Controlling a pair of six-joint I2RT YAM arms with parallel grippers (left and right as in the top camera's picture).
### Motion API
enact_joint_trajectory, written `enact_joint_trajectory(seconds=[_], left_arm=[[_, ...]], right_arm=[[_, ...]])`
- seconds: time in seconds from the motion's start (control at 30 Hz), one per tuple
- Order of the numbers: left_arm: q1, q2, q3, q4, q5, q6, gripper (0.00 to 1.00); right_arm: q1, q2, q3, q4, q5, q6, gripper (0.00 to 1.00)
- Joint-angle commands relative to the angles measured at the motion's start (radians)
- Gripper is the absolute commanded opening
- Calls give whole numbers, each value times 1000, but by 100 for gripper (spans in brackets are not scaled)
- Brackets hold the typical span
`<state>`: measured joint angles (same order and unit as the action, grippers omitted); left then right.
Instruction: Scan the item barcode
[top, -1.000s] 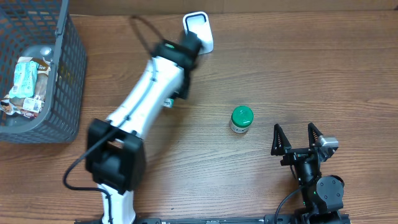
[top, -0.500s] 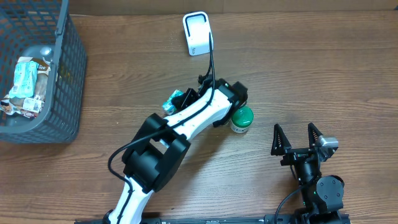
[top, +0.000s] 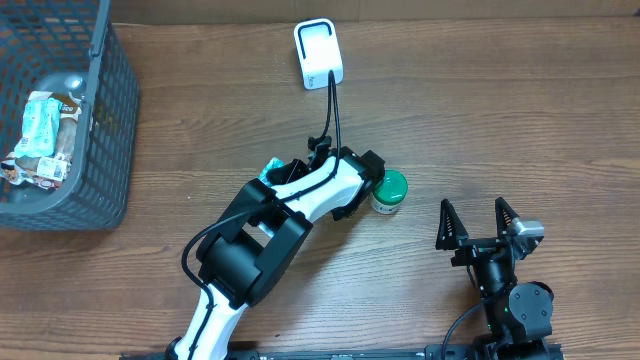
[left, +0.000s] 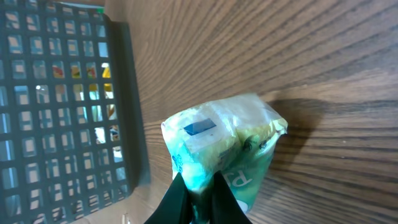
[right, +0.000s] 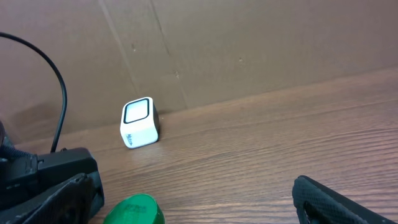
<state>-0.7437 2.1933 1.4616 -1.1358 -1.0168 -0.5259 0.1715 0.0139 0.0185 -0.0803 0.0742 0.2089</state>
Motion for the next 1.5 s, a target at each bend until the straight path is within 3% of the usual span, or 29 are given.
enact_joint_trajectory(seconds=[0.0, 0.37, 0.7, 0.97, 1.13, 1.27, 1.37, 1.43, 1.47], left_arm=[[5, 5, -27, 23, 12, -35, 6], [5, 5, -46, 65, 105, -35, 10], [6, 3, -25, 51, 108, -103, 27], [6, -37, 74, -40, 113, -163, 45], [12, -103, 126, -64, 166, -153, 66], [54, -182, 135, -43, 302, -41, 81], [110, -232, 135, -11, 489, 150, 85], [158, -253, 135, 5, 662, 293, 100], [185, -258, 135, 8, 756, 369, 100]], right_arm=[[-3, -10, -11, 3, -5, -5, 100], [-3, -10, -11, 3, -5, -5, 100], [-3, -10, -11, 3, -5, -5, 100], [-3, -10, -11, 3, -5, -5, 100], [-3, -10, -11, 3, -5, -5, 100], [-3, -10, -11, 3, -5, -5, 100], [-3, -10, -11, 3, -5, -5, 100], [-3, -10, -11, 3, -5, -5, 100], [-3, -10, -11, 3, -5, -5, 100]])
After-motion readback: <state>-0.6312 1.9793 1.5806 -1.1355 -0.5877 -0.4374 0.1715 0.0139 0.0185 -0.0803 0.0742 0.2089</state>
